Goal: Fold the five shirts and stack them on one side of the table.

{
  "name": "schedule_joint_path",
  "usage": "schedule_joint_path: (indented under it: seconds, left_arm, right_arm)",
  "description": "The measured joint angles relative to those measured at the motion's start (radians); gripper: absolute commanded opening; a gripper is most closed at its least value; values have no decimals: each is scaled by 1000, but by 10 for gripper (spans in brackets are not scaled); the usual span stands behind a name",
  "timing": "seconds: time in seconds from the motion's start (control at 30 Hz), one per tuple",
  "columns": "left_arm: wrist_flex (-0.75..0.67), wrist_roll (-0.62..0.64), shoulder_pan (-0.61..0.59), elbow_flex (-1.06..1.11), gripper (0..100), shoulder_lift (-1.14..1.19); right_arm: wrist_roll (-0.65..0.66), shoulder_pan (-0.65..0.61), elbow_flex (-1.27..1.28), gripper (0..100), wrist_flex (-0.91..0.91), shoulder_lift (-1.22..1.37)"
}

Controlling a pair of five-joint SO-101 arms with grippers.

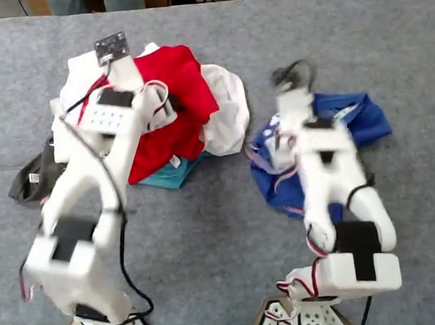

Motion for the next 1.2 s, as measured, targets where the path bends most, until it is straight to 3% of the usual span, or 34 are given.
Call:
schedule_joint_path:
  seconds: [0.1,0.2,0.23,0.53,0.7,1.03,1.2]
  left_arm:
    - [72,11,-29,-193,214,206]
    - [161,12,-58,-388,34,382]
    - [190,12,-68,-451,20,430]
    - [571,3,-224,-1028,29,681]
    - [700,-144,-407,-1441,29,701]
    - [718,-190,-781,-1499,35,661]
    - [718,-221,-812,-1445,216,660]
  right_arm:
    - [3,-2,74,15,-141,-15]
    - [5,2,87,15,-167,-15]
    - [5,2,89,15,-172,-17]
    - [5,3,92,15,-173,-17]
    - [5,3,92,15,-180,-17]
    - [5,3,92,15,-180,-17]
    - [5,3,92,15,-180,-17]
